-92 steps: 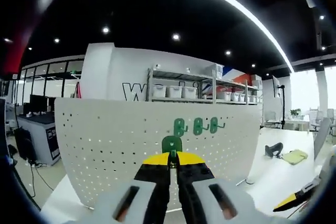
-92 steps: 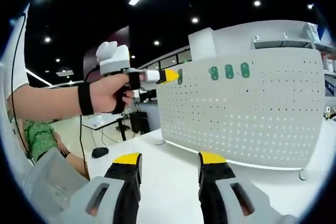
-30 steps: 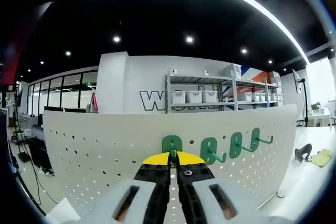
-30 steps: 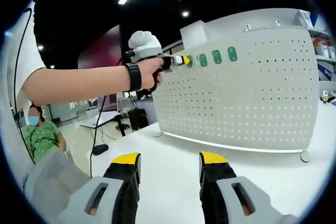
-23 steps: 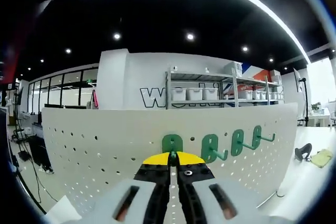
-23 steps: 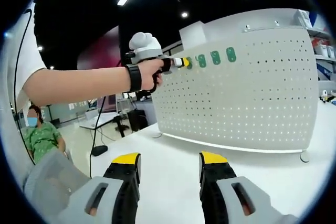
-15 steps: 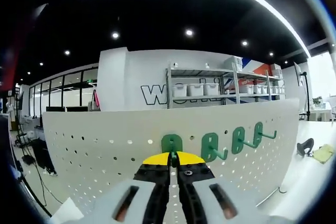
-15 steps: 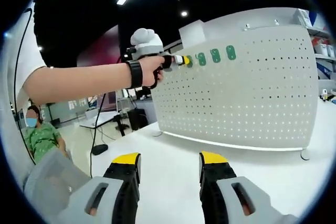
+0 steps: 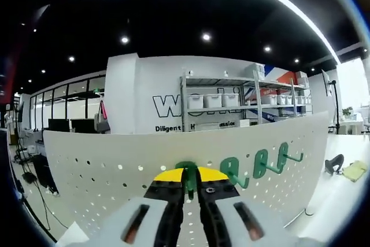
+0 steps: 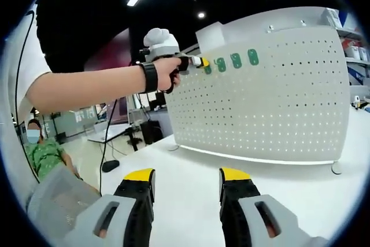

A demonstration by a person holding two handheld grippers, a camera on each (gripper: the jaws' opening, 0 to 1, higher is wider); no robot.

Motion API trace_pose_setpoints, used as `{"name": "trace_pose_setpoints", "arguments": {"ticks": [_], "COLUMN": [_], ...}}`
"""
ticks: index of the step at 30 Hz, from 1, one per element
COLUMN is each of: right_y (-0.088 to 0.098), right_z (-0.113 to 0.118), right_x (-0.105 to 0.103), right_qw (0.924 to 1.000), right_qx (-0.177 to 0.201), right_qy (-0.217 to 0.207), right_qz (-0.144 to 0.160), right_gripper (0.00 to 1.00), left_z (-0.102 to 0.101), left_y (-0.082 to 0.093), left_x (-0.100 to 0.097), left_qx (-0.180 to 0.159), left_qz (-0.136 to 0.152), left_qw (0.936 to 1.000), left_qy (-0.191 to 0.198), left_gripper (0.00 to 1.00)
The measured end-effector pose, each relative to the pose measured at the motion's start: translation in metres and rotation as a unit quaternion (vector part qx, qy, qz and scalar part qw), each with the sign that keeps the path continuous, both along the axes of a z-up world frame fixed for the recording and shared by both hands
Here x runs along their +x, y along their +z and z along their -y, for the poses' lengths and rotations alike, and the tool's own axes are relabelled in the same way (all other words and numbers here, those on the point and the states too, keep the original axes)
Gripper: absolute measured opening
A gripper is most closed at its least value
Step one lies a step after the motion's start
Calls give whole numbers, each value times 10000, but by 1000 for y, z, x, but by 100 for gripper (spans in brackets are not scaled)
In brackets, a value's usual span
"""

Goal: Insert the hook assembly into the mounting plate slot until the hook locks in place.

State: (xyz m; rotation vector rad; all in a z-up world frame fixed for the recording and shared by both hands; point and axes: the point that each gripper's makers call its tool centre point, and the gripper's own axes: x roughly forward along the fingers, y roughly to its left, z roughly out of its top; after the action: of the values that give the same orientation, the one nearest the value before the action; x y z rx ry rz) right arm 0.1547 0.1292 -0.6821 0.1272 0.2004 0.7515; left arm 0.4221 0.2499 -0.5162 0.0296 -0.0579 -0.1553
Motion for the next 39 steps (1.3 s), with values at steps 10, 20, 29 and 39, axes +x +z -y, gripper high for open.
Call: {"name": "trace_pose_setpoints", "arguments": {"ticks": [10,20,29,39], "right_y": [2,7,15,25], "right_z": [0,-2,-5,-8], "right_x": [1,2,2,-2], "right_qw": [10000,9999,9996,9990], "right_qx": [-33,-107,-159,-289], "right_qy": [30,60,118,75], "right_qz": [22,76,186,345], "right_gripper": [45,45,45,47], "left_z": [9,16,18,18], "left_y": [2,8,16,11], "left_x": [1,-13,-38,-73], "left_qx": [181,267,203,143], "left_qz": [39,66,177,206], "left_qw": [9995,9983,9972,9949], "left_qy": [-246,-505,-701,-977], "left_gripper": [9,17,24,28]}}
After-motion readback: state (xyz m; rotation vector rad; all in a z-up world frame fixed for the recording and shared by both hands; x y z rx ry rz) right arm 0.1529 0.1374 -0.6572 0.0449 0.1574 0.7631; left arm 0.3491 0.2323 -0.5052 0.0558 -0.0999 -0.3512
